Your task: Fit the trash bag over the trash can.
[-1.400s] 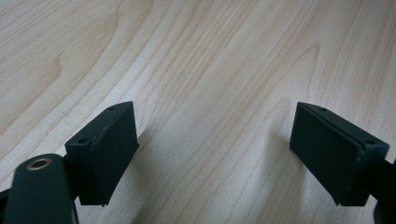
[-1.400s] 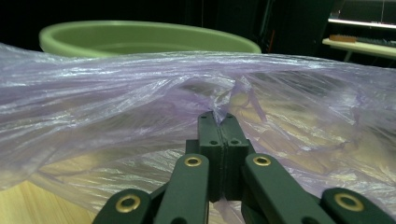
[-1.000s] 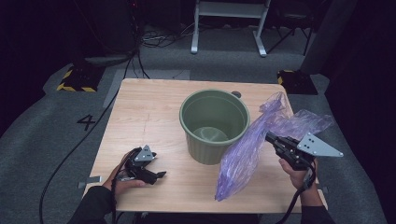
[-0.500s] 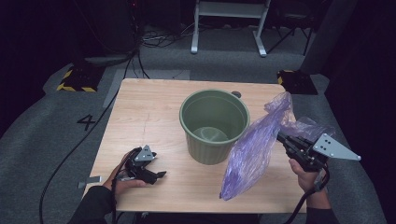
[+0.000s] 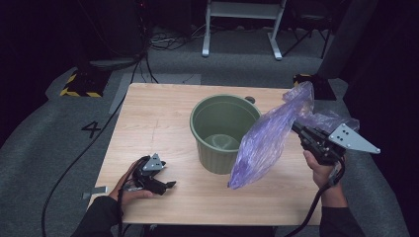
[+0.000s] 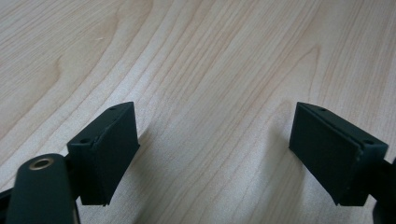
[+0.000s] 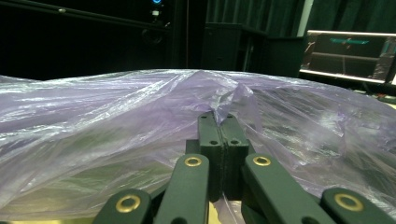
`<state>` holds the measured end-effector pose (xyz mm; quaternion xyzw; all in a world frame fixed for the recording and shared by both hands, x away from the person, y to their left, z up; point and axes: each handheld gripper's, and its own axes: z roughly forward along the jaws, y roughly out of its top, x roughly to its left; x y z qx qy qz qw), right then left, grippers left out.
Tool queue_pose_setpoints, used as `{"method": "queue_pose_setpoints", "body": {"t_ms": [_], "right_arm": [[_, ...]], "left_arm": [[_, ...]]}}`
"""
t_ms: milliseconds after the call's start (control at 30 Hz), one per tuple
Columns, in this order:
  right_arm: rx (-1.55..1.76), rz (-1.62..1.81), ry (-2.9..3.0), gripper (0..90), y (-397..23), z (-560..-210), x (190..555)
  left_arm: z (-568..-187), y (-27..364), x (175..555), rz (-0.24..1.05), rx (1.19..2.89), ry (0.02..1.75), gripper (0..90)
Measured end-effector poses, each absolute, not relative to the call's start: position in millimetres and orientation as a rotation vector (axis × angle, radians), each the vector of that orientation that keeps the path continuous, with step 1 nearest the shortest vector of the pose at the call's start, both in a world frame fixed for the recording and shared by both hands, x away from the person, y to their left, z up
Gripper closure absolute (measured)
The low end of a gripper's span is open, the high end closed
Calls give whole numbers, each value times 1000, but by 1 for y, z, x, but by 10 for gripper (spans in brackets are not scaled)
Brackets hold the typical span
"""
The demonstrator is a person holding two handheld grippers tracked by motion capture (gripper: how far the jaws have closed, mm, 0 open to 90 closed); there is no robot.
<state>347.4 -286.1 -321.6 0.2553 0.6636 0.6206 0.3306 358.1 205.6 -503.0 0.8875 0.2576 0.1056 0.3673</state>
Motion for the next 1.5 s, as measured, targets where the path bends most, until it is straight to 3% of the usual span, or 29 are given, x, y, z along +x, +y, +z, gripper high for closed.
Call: {"method": "queue_pose_setpoints", "body": {"t_ms": [267, 833, 1200, 1500], "right_arm": [[689, 1584, 1719, 898, -273, -310, 368], [722, 1409, 1728, 898, -247, -310, 403], [753, 1352, 1737, 898, -243, -320, 409], [826, 1317, 1678, 897, -256, -320, 414]], "left_arm": [[-493, 201, 355, 270, 2250, 632, 164], [-433, 199, 338, 382, 2052, 550, 167], [-398, 203, 332, 481, 1960, 525, 167], [-379, 194, 339, 460, 1933, 497, 166]]}}
